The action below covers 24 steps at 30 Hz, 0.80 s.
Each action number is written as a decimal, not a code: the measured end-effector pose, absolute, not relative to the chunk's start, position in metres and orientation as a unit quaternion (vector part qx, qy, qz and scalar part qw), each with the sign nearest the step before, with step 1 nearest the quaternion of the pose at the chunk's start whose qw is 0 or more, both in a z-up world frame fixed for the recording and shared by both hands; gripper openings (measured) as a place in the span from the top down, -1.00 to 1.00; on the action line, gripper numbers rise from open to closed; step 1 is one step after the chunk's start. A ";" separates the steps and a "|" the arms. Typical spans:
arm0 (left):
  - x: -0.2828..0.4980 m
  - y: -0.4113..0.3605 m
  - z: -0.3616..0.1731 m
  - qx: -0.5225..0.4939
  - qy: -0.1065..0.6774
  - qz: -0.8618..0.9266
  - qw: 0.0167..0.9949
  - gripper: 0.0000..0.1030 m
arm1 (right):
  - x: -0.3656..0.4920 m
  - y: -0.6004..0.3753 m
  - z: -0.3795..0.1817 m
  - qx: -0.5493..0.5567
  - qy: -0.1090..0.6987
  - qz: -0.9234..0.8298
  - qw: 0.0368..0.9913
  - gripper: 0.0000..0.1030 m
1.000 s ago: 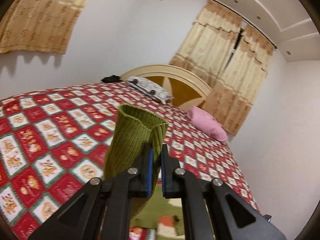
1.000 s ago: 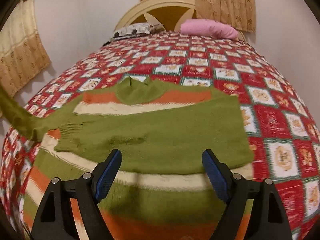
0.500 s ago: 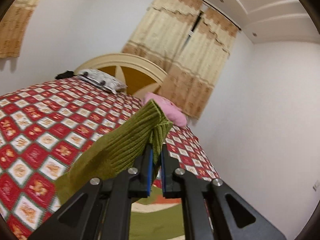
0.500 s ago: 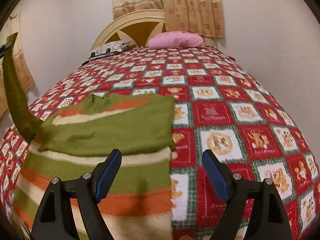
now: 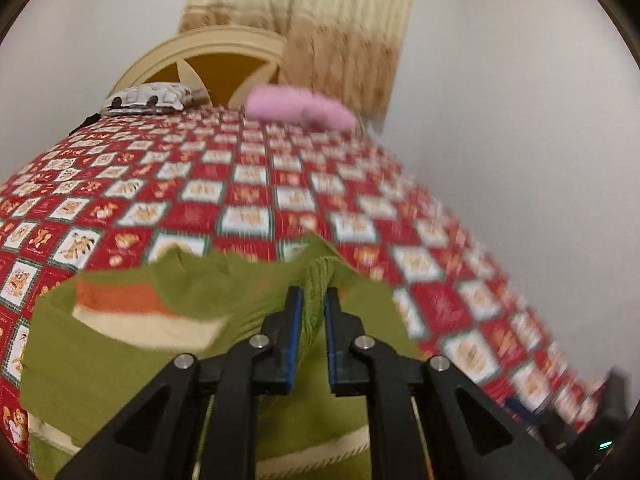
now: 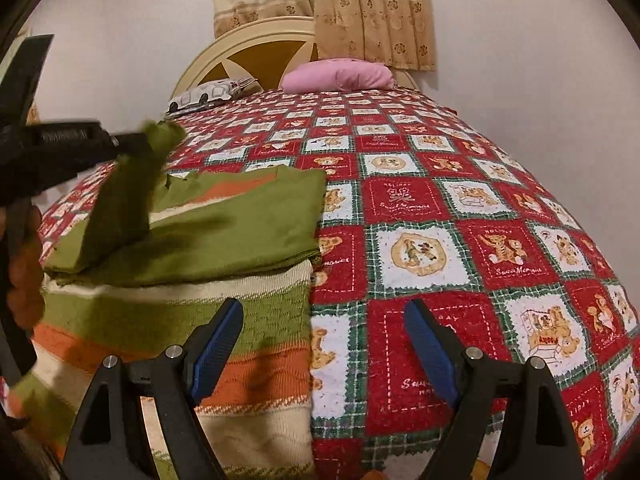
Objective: Fold small clothes
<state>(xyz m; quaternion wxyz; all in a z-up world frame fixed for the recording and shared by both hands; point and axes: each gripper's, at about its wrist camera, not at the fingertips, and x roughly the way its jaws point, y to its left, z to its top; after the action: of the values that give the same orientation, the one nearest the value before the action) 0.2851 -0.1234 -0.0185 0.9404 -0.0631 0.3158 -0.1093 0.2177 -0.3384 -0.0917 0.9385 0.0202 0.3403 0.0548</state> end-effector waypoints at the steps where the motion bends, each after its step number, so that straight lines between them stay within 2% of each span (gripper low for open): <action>1: 0.282 -0.126 -0.020 -0.059 0.319 -0.113 0.939 0.58 | 0.216 -0.338 -0.092 0.019 0.338 0.052 0.939 -0.61; 2: 0.277 -0.126 -0.021 -0.057 0.319 -0.123 0.938 0.50 | 0.216 -0.338 -0.093 0.017 0.337 0.049 0.940 -0.61; 4: 0.262 -0.120 -0.017 -0.040 0.306 -0.122 0.943 0.01 | 0.215 -0.338 -0.094 0.016 0.338 0.051 0.940 -0.61; 6: 0.247 -0.108 -0.012 -0.027 0.289 -0.111 0.950 -0.32 | 0.215 -0.339 -0.096 0.019 0.341 0.052 0.938 -0.61; 7: 0.240 -0.097 -0.012 -0.023 0.282 -0.107 0.953 -0.38 | 0.215 -0.341 -0.097 0.023 0.342 0.053 0.938 -0.61; 13: 0.236 -0.008 -0.042 0.047 0.320 0.033 0.946 -0.39 | 0.214 -0.347 -0.090 0.044 0.335 0.074 0.938 -0.61; 17: 0.219 0.055 -0.065 0.005 0.353 0.087 0.931 -0.40 | 0.214 -0.340 -0.067 0.060 0.325 0.113 0.937 -0.61; 21: 0.208 0.083 -0.082 -0.038 0.358 0.123 0.925 -0.54 | 0.241 -0.310 -0.049 0.076 0.349 0.178 0.917 -0.60; 24: 0.211 0.089 -0.090 -0.066 0.371 0.128 0.917 -0.54 | 0.271 -0.281 -0.054 0.059 0.385 0.196 0.900 -0.28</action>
<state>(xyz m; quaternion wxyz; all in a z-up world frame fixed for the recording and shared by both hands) 0.2113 0.0894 -0.0903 0.9173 -0.0661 0.3712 0.1281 0.2706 -0.2809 -0.0538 0.8999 0.0590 0.3851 0.1958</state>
